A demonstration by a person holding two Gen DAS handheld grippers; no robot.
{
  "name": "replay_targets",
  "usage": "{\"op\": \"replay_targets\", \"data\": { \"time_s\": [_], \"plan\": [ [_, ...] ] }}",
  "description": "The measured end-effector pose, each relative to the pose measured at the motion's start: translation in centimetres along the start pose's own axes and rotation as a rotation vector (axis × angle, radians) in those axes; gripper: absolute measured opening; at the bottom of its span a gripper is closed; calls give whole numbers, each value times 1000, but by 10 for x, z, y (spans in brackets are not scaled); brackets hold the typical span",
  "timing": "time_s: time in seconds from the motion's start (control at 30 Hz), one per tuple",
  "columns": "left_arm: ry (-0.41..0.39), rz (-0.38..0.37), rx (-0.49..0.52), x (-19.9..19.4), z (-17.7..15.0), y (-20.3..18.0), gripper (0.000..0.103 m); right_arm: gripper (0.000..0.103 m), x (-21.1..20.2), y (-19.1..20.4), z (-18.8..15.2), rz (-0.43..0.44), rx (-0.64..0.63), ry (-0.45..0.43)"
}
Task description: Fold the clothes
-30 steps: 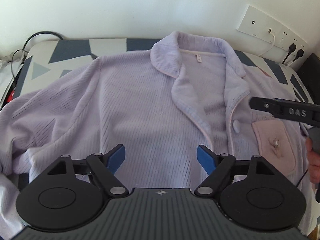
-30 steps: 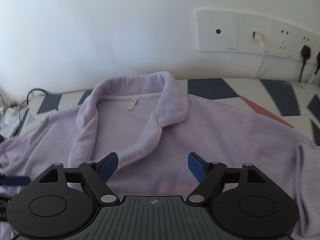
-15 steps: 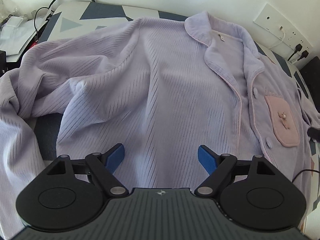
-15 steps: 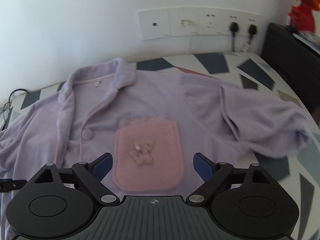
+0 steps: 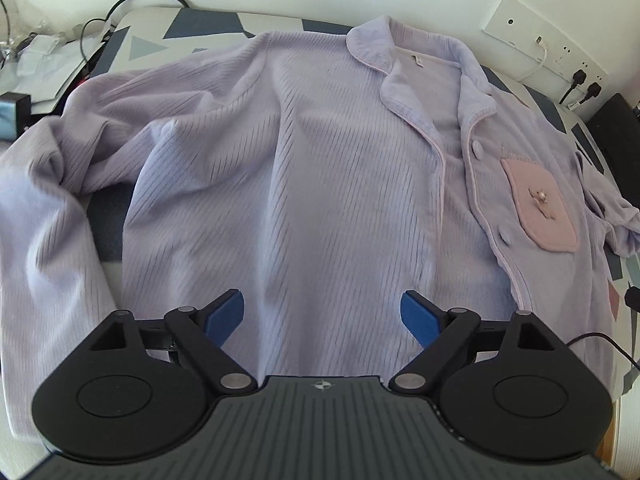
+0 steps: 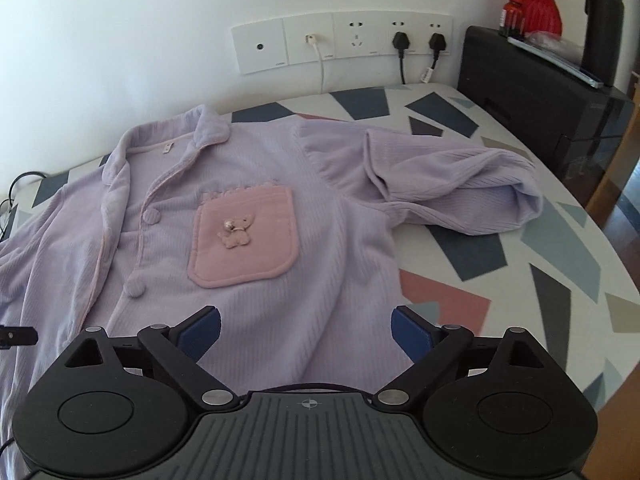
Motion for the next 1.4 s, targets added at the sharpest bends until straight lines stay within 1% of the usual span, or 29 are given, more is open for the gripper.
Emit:
{"op": "replay_targets", "data": {
  "time_s": [0.17, 0.27, 0.37, 0.43, 0.6, 0.77, 0.87, 0.97, 1.1, 1.17, 1.27, 1.4],
  "plan": [
    [12, 51, -10, -13, -28, -3, 88, 91, -24, -20, -21, 29, 6, 2],
    [23, 76, 4, -17, -42, -6, 88, 91, -39, -37, -39, 29, 24, 10],
    [9, 125, 28, -24, -52, -6, 88, 92, -51, -55, -57, 34, 59, 17],
    [10, 120, 9, -31, -60, -6, 88, 92, -55, -61, -69, 26, 66, 31],
    [18, 77, -45, -52, -82, -8, 88, 92, -63, -66, -84, 57, 72, 40],
    [-2, 22, -58, -85, -101, -16, 88, 92, -63, -60, -82, 70, 37, 48],
    [-39, 21, -55, -110, -116, -15, 88, 92, -66, -53, -75, 91, 31, 26],
    [-43, 20, -44, -126, -136, -13, 88, 92, -70, -47, -72, 120, 26, 13],
    [-33, 53, -25, -138, -163, -6, 88, 92, -71, -44, -76, 129, 15, 17],
    [-42, 80, 11, -138, -168, -1, 88, 92, -70, -44, -79, 126, 21, 27],
    [-78, 170, 68, -138, -163, 10, 88, 92, -66, -46, -85, 117, 30, 45],
    [-140, 209, 47, -142, -143, 25, 88, 92, -64, -47, -89, 109, 21, 53]
  ]
}}
Point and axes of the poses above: each gripper's, at about its wrist camera, not at the fingertips, and x roughly the way its jaws point, y to its left, z to its top, the point moved 7 cm from there along x, roughly the way its jaws point, and after that the axes turned 6 degrees about -y, right-handed, at the moved point
